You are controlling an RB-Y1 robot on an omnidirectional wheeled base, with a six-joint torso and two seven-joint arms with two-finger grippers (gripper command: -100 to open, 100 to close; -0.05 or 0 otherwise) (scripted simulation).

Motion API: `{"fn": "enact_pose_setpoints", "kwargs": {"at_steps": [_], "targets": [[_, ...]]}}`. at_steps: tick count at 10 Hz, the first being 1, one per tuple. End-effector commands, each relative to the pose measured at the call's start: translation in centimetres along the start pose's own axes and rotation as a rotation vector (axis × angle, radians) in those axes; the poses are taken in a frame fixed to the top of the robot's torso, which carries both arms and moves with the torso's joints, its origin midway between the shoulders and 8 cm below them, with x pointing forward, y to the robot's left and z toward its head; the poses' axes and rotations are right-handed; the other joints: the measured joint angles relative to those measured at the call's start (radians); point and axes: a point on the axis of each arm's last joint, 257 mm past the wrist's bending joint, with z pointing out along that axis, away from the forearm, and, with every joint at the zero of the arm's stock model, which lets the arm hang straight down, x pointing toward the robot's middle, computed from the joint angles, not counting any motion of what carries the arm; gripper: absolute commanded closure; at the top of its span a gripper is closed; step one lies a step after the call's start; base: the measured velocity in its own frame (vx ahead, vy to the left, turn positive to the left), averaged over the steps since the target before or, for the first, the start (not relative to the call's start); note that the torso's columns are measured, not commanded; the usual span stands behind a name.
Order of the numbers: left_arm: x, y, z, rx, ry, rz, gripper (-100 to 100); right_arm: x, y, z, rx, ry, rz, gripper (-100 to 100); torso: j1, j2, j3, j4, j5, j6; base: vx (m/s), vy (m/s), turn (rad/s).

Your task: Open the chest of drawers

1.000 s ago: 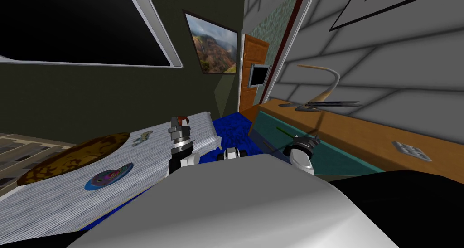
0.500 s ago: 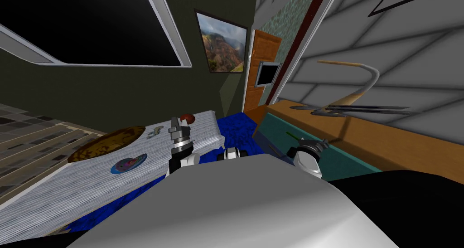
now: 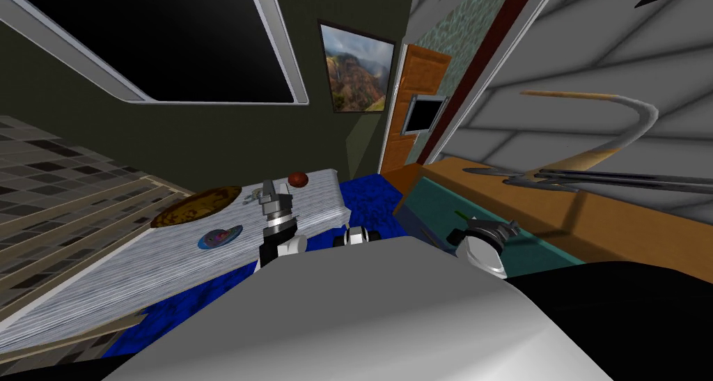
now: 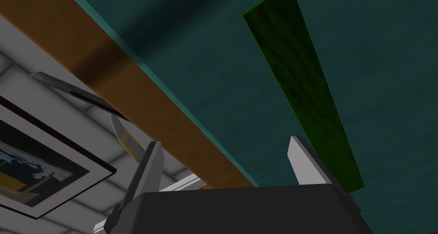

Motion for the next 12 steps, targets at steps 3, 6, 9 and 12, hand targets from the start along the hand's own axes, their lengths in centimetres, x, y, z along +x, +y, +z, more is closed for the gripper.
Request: {"fn": "enact_pose_setpoints", "kwargs": {"at_steps": [3,6,9,12], "targets": [[0.0,0.0,0.0,0.0,0.0,0.0,0,2.9,-0.3,-0.4,-0.004,0.062,0.023,-100,-0.002,0.001,0.002,0.0,-0.003,-0.003,0.027,0.033,0.132],[0.0,0.0,0.0,0.0,0.0,0.0,0,5.9,1.0,-2.1,-0.024,0.134,0.052,-100,-0.006,-0.005,0.0,-0.001,-0.008,-0.007,0.026,0.032,0.102],[0.0,0.0,0.0,0.0,0.0,0.0,0,6.5,0.1,-2.2,-0.001,0.146,0.048,-100,-0.011,-0.004,0.001,-0.001,-0.011,-0.005,0.008,0.015,0.019],[0.0,0.0,0.0,0.0,0.0,0.0,0,7.2,-3.4,-1.5,0.025,0.13,0.04,-100,-0.009,-0.002,0.001,-0.001,-0.007,0.0,0.077,-0.011,-0.053]]}}
